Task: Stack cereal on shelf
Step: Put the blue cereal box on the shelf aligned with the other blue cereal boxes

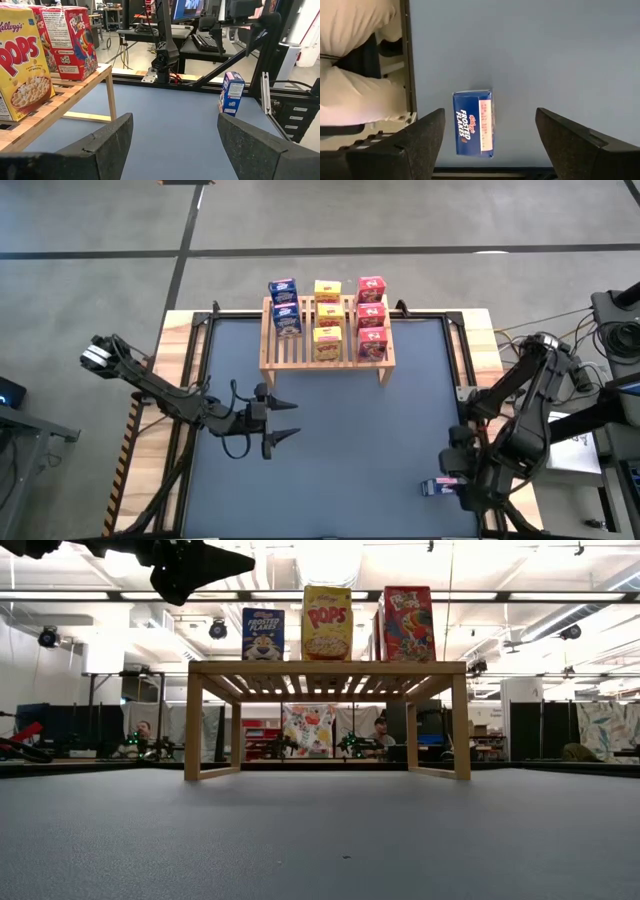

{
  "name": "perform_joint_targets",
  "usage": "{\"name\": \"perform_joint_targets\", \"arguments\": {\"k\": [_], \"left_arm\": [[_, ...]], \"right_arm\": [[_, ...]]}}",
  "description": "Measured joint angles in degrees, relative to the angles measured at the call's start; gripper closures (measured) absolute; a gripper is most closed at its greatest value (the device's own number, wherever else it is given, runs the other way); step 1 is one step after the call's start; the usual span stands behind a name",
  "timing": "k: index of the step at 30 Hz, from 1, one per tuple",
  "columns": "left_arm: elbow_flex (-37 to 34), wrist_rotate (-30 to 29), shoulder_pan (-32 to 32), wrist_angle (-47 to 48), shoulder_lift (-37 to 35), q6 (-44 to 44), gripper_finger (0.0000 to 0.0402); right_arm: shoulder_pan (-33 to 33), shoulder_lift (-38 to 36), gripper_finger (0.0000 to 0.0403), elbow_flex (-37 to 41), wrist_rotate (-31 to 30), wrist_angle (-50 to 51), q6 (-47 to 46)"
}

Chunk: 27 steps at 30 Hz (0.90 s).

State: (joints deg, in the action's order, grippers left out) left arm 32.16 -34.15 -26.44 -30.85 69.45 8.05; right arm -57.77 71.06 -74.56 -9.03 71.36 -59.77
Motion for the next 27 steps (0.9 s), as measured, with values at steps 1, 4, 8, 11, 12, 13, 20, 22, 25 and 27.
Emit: {"name": "perform_joint_targets", "arguments": {"k": [1, 4, 8, 11, 12, 13, 20, 22, 25, 27], "left_arm": [[0.0, 0.0, 0.0, 0.0, 0.0, 0.0, 0.0127], [0.0, 0.0, 0.0, 0.0, 0.0, 0.0, 0.0127], [0.0, 0.0, 0.0, 0.0, 0.0, 0.0, 0.0127], [0.0, 0.0, 0.0, 0.0, 0.0, 0.0, 0.0127], [0.0, 0.0, 0.0, 0.0, 0.0, 0.2, 0.0127], [0.0, 0.0, 0.0, 0.0, 0.0, 0.4, 0.0127], [0.0, 0.0, 0.0, 0.0, 0.0, 1.3, 0.0127], [0.0, 0.0, 0.0, 0.0, 0.0, 1.5, 0.0127], [0.0, 0.0, 0.0, 0.0, 0.0, 1.5, 0.0127], [0.0, 0.0, 0.0, 0.0, 0.0, 1.5, 0.0127]], "right_arm": [[-0.3, 0.6, 0.0099, 0.0, -0.2, 0.0, -0.8], [-0.7, 2.9, 0.0077, 0.0, -0.4, 0.5, -2.6], [-0.7, 6.7, 0.0040, 0.0, 0.1, 0.5, -2.5], [-0.8, 9.1, 0.0026, 0.0, 2.1, 0.5, -1.8], [-0.8, 9.7, 0.0024, 0.0, 2.6, 0.5, -1.8], [-0.7, 10.1, 0.0024, 0.0, 3.2, 0.3, -1.7], [-2.0, 10.0, 0.0023, 0.2, 2.6, -3.0, -2.6], [-2.3, 9.9, 0.0023, 0.7, 1.5, -3.0, -2.7], [-2.5, 9.9, 0.0023, 2.6, 1.6, -3.2, -3.5], [-2.5, 9.9, 0.0023, 4.5, 1.9, -4.2, -3.8]]}}
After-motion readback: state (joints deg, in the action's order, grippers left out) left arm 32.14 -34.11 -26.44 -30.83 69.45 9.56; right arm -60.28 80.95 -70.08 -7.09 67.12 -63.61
